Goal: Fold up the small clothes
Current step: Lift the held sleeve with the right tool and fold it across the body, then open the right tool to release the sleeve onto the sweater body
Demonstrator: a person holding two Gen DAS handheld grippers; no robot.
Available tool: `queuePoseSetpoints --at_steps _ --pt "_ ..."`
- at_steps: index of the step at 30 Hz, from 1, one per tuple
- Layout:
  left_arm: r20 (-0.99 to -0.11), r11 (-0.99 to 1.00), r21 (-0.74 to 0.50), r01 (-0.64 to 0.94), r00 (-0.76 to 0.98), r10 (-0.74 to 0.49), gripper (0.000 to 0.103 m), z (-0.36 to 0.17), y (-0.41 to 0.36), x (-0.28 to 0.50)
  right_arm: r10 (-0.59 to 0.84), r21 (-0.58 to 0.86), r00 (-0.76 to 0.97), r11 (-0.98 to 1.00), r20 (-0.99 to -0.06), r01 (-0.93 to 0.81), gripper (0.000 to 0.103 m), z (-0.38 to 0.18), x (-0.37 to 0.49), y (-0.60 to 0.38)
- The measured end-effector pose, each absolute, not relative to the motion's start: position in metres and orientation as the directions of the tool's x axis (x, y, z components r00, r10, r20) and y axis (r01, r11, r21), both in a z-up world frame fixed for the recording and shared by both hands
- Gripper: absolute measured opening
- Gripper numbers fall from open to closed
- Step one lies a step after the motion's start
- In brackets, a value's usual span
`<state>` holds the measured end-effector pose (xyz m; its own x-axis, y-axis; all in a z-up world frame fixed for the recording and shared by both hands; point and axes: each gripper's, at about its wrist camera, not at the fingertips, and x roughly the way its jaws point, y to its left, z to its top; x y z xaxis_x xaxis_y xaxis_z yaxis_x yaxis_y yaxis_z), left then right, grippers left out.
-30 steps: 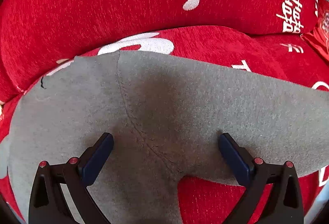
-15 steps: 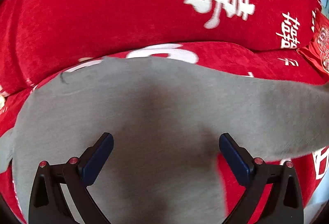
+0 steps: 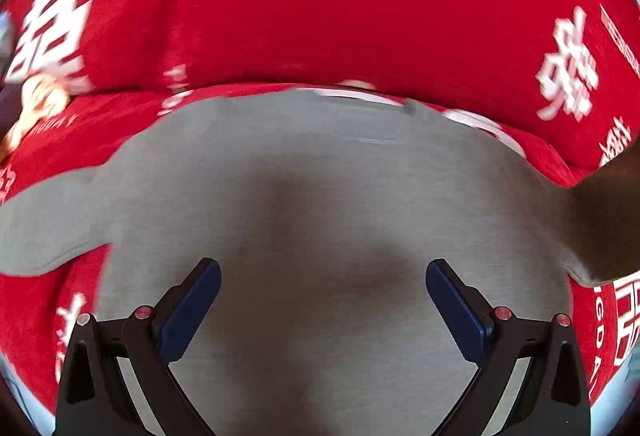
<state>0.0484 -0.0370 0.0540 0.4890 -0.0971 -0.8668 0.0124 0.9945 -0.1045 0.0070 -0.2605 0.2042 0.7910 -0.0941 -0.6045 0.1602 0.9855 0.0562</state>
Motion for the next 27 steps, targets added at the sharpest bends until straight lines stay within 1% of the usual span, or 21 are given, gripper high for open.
queuePoseSetpoints --at_steps 7,13,18,23,26,27 --pt "-0.863 0.976 -0.181 -0.121 0.495 -0.099 0.103 0.048 0.054 0.032 -0.002 -0.004 0.743 1.0 -0.669 -0.001 0.005 0.163 0.032 -0.145" --pt "-0.863 0.951 -0.225 -0.21 0.497 -0.095 0.103 0.037 0.111 0.012 0.056 -0.049 0.684 0.99 -0.728 -0.133 0.005 0.119 0.026 -0.072" --pt "-0.866 0.943 -0.224 -0.245 0.494 -0.078 0.103 0.029 0.139 -0.001 0.088 -0.037 0.638 0.983 -0.765 -0.179 0.005 0.093 0.019 -0.044" --pt "-0.869 0.936 -0.234 -0.264 0.488 -0.08 0.103 0.025 0.148 -0.003 0.098 -0.028 0.59 0.979 -0.802 -0.202 0.005 0.071 0.024 -0.03" --pt "-0.872 0.936 -0.232 -0.267 0.483 -0.078 0.103 0.024 0.148 -0.003 0.138 0.022 0.53 0.975 -0.837 -0.22 0.006 0.058 0.031 -0.03" --pt "-0.873 0.936 -0.231 -0.266 0.482 -0.078 0.103 0.025 0.149 -0.003 0.165 0.05 0.509 0.971 -0.845 -0.232 0.008 0.056 0.032 -0.032"
